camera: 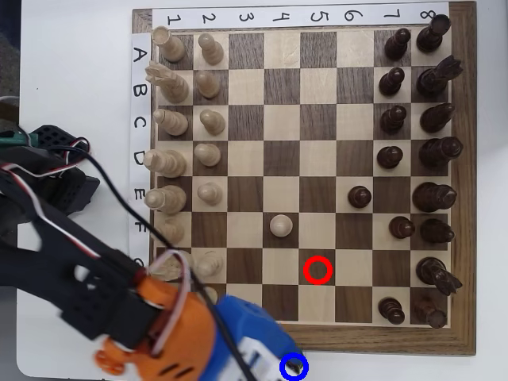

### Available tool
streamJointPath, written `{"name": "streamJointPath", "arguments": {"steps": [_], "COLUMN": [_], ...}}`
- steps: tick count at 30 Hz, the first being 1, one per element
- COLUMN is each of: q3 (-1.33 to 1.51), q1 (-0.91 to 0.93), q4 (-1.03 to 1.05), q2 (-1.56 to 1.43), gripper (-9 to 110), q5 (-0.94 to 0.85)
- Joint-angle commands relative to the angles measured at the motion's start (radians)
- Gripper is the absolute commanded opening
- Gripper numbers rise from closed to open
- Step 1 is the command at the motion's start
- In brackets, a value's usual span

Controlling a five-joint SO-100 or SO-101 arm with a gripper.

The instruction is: Move the piece to destination

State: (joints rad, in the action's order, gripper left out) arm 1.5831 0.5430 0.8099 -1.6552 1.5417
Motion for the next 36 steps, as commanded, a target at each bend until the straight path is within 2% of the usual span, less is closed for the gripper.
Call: {"name": "streamJointPath", "arguments": {"steps": [1,8,14,20,27,36], "q3": [0.106,0.344,0.489,0.699,0.894,1.094], "q1": [0.04,0.244,0.511,0.778,1.002,1.14], "q4": [0.086,0.058,0.084,0.1,0.141,0.169], "q2": [-0.575,-0.917,-1.112,-1.241,-1.382,-1.482], "gripper": [25,16,11,7,4,0], "q5": [-0.221,-0.618,-0.976,-1.247,-1.404,-1.474]}}
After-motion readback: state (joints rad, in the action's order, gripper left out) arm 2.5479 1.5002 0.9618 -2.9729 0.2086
